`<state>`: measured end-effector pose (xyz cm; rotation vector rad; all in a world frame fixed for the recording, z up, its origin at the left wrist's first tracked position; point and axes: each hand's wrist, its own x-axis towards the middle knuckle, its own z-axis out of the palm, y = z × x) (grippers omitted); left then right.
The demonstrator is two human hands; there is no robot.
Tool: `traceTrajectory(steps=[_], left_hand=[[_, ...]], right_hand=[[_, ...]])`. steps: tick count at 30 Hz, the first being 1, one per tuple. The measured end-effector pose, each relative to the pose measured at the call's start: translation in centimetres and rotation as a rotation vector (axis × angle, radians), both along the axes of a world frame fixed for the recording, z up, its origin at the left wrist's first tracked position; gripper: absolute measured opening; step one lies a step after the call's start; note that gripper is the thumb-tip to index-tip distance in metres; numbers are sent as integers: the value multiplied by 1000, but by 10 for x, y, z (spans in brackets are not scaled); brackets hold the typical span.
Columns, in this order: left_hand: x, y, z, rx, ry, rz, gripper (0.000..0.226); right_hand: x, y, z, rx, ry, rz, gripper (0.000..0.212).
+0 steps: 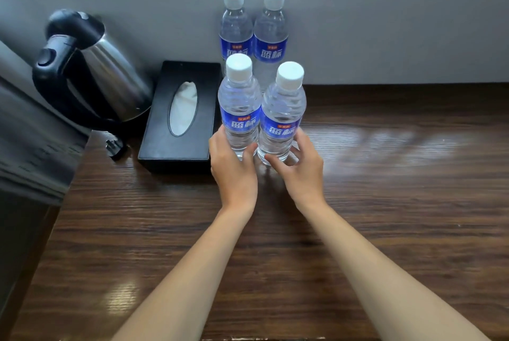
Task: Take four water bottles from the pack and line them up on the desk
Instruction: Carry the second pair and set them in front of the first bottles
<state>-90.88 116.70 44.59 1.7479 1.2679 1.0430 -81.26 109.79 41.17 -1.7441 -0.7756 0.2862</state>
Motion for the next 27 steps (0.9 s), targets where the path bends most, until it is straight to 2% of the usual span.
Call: traceTrajectory(steps=[5,19,27], left_hand=[[20,21,2,-22,10,11,48],[54,62,6,-11,32,-10,42],[54,62,4,-26,15,-33,56]], right_hand=[[18,23,3,30,-59,-1,65],[47,69,8,48,-77,-23,67],[51,81,12,23,-129,-69,65]])
